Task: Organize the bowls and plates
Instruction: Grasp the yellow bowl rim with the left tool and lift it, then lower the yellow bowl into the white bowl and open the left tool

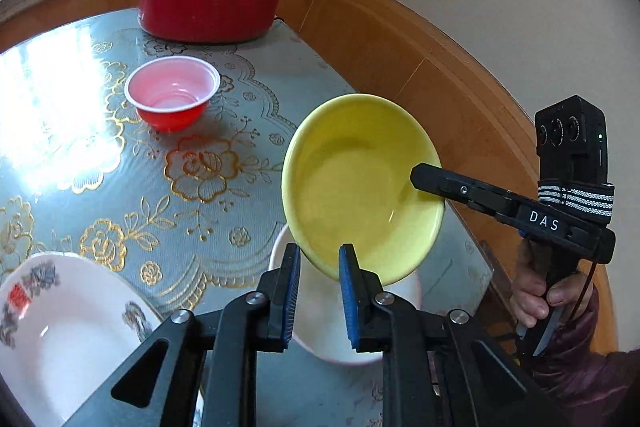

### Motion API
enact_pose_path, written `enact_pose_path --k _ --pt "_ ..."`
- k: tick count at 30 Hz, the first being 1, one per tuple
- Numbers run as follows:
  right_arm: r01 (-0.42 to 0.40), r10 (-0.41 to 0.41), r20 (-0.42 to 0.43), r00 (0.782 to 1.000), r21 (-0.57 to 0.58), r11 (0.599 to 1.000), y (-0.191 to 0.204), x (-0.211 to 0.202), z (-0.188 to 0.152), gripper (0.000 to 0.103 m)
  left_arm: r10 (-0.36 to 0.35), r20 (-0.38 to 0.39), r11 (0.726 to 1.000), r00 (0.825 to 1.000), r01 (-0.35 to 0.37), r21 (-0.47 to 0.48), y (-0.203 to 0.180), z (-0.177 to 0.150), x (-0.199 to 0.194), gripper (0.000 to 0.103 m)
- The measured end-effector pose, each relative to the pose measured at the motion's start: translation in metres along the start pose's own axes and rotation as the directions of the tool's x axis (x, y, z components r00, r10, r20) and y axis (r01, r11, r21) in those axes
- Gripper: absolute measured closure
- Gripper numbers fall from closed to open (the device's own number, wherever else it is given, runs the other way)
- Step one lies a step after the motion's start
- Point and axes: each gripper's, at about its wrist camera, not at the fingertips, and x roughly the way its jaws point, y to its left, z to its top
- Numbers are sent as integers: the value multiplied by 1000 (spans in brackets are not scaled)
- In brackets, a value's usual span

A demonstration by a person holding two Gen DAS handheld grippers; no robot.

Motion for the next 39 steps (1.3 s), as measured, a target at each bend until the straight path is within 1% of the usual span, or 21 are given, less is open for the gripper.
enact_pose_path --k 5,8,13,16,18,21,25,27,29,32,33,39 --pt "44 -43 -70 997 12 999 3 8 -27 93 13 -38 1000 999 -13 -6 -2 -23 4 83" --pt "56 -52 -98 994 35 998 2 14 -35 93 24 -44 1000 999 -24 -6 -2 -26 4 83" --pt "81 -76 -118 990 40 996 1 18 -44 93 16 -47 1000 999 -17 -13 -5 -29 -2 82" --pt "90 -84 -122 989 42 995 1 18 -46 93 14 -62 1000 998 -15 -18 -4 -30 0 79" --pt "101 -96 -123 988 39 994 2 19 -47 93 16 -74 1000 997 -18 -25 -1 -32 5 79" --pt "106 -101 -124 987 33 994 4 20 -46 93 7 -75 999 997 -9 -33 0 -34 6 78" --pt "129 -128 -122 984 7 992 7 21 -45 93 6 -72 999 997 -9 -35 -1 -34 8 77" --pt "122 -119 -131 984 16 992 6 22 -44 93 7 -75 999 997 -10 -36 0 -34 9 75" --pt "111 -106 -129 986 38 993 3 22 -43 92 11 -76 999 997 -14 -38 0 -35 9 71" --pt "121 -118 -123 985 17 993 5 22 -43 92 17 -81 999 997 -20 -40 3 -34 11 70" --pt "114 -112 -122 986 12 993 6 22 -43 89 23 -83 999 996 -26 -37 3 -34 12 70" --pt "94 -89 -118 989 33 995 4 23 -42 89 31 -92 999 995 -33 -26 2 -33 18 69"
